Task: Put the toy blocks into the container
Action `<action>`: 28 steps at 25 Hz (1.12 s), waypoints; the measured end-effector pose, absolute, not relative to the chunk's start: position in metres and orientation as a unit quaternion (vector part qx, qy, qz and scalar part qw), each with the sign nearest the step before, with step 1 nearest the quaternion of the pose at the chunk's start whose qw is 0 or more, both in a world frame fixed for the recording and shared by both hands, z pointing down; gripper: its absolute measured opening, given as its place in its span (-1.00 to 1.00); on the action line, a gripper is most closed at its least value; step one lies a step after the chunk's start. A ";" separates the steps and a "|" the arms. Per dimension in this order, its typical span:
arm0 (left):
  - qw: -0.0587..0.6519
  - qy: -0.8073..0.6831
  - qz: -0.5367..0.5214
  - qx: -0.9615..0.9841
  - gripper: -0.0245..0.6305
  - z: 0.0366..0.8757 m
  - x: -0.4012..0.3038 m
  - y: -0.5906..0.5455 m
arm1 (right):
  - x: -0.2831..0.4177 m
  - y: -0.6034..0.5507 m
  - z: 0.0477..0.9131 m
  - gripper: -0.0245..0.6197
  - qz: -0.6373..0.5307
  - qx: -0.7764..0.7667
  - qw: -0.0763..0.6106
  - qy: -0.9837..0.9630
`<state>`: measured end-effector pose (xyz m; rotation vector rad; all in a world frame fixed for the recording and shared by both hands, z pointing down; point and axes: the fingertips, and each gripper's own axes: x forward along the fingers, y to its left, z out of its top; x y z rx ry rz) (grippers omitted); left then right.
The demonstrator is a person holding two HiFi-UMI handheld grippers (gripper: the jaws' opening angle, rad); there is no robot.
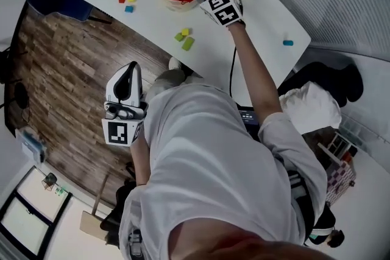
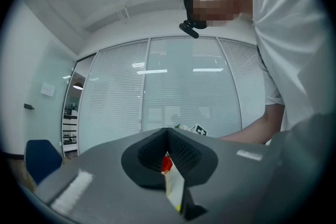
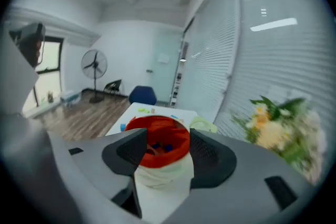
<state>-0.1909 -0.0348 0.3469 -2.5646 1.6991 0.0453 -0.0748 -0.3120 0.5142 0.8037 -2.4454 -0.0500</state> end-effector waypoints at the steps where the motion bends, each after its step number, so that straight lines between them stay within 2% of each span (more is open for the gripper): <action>1: 0.034 0.544 0.013 -0.838 -0.94 0.345 -0.187 -0.036 | -0.053 -0.307 0.507 -0.14 0.004 0.332 0.239 -0.912; 3: 0.037 0.527 0.010 -0.849 -0.94 0.345 -0.176 -0.040 | 0.007 -0.299 0.502 -0.11 0.041 0.406 0.179 -0.895; 6: 0.034 0.501 0.006 -0.865 -0.94 0.349 -0.156 -0.050 | 0.129 -0.288 0.521 -0.07 0.086 0.521 0.147 -0.836; 10: 0.027 0.468 -0.010 -0.883 -0.94 0.354 -0.136 -0.059 | 0.272 -0.265 0.566 0.02 0.112 0.622 0.166 -0.757; 12: 0.025 0.456 -0.015 -0.889 -0.94 0.355 -0.128 -0.060 | 0.335 -0.253 0.592 0.16 0.134 0.662 0.179 -0.716; 16: 0.028 0.437 -0.024 -0.899 -0.94 0.355 -0.114 -0.063 | 0.433 -0.218 0.666 0.24 0.233 0.720 0.203 -0.622; 18: 0.028 0.432 -0.031 -0.901 -0.94 0.355 -0.111 -0.063 | 0.454 -0.201 0.703 0.30 0.295 0.724 0.194 -0.592; 21: 0.028 0.431 -0.040 -0.901 -0.94 0.354 -0.107 -0.062 | 0.455 -0.199 0.730 0.27 0.320 0.710 0.206 -0.593; 27: 0.026 0.428 -0.059 -0.902 -0.94 0.359 -0.102 -0.056 | 0.449 -0.222 0.742 -0.08 0.296 0.707 0.240 -0.596; 28: 0.026 0.429 -0.059 -0.901 -0.94 0.359 -0.102 -0.054 | 0.451 -0.221 0.743 -0.27 0.296 0.710 0.244 -0.591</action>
